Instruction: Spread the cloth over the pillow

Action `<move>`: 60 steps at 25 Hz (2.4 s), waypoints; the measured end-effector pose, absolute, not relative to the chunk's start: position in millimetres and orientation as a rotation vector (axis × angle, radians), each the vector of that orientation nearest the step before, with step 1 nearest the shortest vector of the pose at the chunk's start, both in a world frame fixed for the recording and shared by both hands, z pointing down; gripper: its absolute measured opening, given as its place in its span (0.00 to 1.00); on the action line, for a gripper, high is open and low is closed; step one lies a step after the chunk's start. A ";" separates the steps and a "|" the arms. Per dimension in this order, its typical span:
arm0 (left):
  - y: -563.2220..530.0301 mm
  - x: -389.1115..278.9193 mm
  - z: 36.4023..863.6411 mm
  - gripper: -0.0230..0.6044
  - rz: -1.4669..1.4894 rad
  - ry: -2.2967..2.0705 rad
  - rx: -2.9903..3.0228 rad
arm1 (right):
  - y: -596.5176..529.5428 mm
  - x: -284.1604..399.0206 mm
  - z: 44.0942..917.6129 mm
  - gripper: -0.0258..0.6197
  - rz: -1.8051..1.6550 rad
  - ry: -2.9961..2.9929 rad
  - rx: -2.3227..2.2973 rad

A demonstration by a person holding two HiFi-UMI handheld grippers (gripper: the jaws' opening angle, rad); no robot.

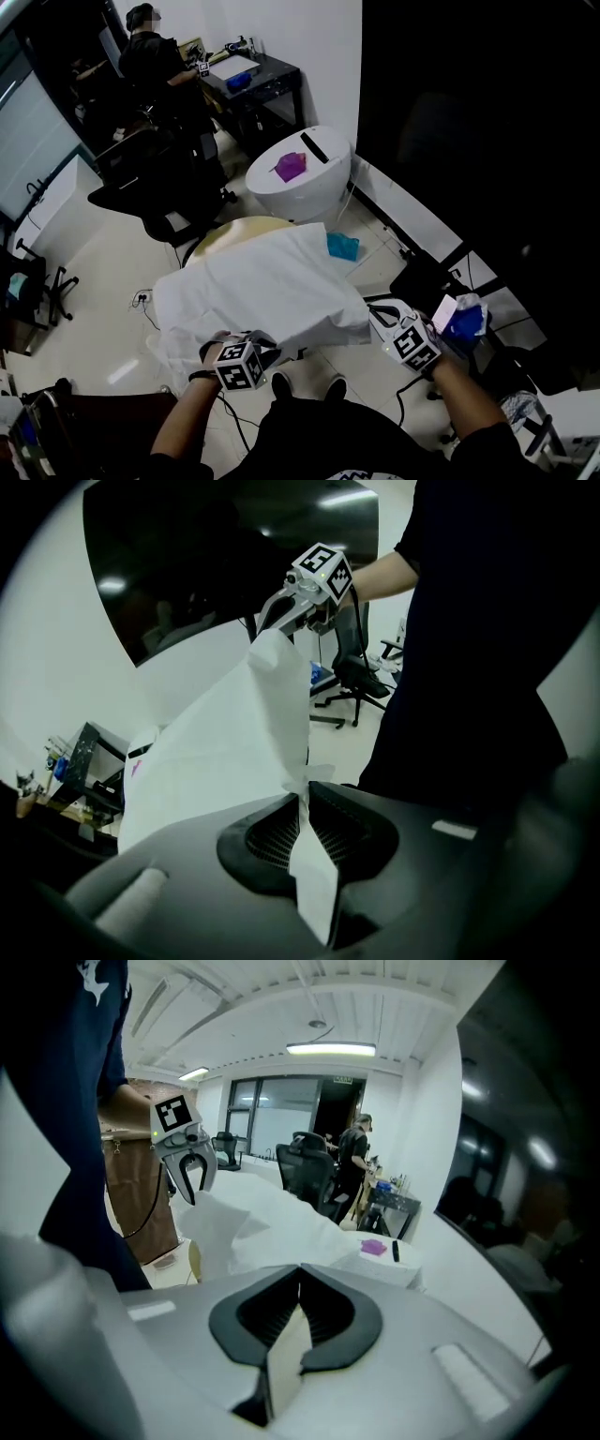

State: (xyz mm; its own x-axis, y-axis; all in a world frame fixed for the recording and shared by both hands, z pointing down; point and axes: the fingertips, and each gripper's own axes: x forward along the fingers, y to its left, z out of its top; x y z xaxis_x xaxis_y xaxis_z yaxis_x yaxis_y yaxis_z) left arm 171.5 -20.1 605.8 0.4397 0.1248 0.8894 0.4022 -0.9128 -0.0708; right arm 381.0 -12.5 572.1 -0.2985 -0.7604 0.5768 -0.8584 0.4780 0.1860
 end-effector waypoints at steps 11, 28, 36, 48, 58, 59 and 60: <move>-17.9 158.6 679.8 0.27 -1.755 -0.583 -2.299 | -10.9 369.2 691.9 0.06 0.408 -2.059 1.197; -47.7 215.2 617.2 0.34 -1.551 -0.362 -2.363 | -3.3 379.7 715.1 0.08 0.361 -2.001 1.163; -83.4 224.6 649.8 0.34 -1.695 -0.362 -2.368 | 12.6 387.5 697.6 0.16 0.499 -2.071 1.292; -81.2 224.0 669.1 0.34 -1.717 -0.370 -2.379 | 31.9 353.8 699.7 0.24 0.971 -2.205 1.407; -79.9 225.3 667.1 0.34 -1.712 -0.361 -2.380 | 26.0 336.9 734.8 0.18 1.252 -2.182 1.383; -80.3 225.2 667.4 0.34 -1.709 -0.360 -2.382 | 27.4 335.3 733.3 0.07 1.248 -2.179 1.373; -80.3 224.8 667.1 0.34 -1.707 -0.360 -2.382 | 30.3 333.2 730.7 0.06 1.231 -2.178 1.355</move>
State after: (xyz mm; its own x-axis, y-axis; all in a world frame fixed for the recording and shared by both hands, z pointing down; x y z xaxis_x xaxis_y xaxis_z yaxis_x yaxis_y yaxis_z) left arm 224.8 -80.3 667.1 0.3076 0.0866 0.9476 0.3038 -0.9527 -0.0116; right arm 333.2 30.3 730.7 -0.5125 -0.5868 0.6268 -0.8397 0.1900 -0.5087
